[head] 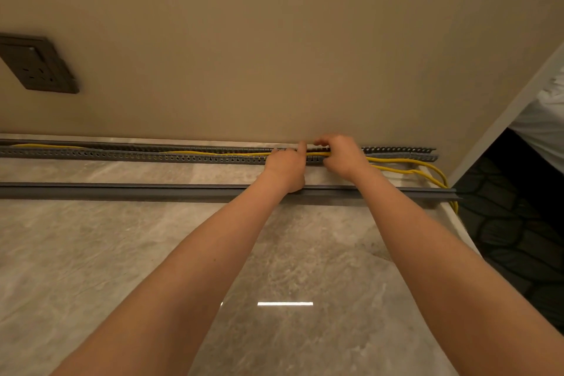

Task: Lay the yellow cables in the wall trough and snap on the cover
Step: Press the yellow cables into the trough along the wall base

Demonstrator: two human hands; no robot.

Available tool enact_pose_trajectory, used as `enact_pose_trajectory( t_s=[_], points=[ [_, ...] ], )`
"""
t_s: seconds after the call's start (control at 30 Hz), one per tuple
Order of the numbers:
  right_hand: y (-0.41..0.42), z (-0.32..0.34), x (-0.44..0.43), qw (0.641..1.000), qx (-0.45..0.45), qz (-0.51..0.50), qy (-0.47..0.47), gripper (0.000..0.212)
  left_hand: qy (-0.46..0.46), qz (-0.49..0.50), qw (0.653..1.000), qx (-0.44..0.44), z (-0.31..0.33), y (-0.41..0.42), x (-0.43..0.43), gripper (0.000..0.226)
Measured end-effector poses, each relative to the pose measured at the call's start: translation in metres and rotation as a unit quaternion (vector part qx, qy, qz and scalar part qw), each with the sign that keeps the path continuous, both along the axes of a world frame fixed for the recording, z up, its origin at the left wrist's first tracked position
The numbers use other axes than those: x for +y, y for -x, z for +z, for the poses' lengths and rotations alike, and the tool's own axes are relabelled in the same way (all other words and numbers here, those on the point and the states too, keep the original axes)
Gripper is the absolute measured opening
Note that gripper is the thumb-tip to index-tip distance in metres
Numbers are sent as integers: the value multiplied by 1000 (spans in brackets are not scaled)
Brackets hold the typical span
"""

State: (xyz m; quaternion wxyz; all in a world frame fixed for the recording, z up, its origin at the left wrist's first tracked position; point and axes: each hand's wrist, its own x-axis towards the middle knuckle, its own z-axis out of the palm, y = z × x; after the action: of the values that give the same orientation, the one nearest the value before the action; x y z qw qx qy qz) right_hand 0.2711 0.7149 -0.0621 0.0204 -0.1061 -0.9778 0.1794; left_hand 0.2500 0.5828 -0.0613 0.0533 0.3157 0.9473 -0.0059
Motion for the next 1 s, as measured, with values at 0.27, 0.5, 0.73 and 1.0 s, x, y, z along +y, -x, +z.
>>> enact_pose_trajectory(
  t_s=[0.27, 0.5, 0.73, 1.0],
  points=[
    [-26, -12, 25, 979, 69, 0, -193, 36, 63, -16, 997, 34, -1, 7, 8, 41],
    [-20, 0, 41, 968, 29, 43, -245, 26, 62, 3, 998, 16, -5, 13, 13, 44],
    [-14, -6, 42, 966, 62, 36, -248, 28, 71, 17, 997, 17, -4, 15, 18, 39],
    [-21, -28, 50, 980, 121, 34, -153, 31, 58, -1, 996, 66, 5, 3, 43, 34]
  ],
)
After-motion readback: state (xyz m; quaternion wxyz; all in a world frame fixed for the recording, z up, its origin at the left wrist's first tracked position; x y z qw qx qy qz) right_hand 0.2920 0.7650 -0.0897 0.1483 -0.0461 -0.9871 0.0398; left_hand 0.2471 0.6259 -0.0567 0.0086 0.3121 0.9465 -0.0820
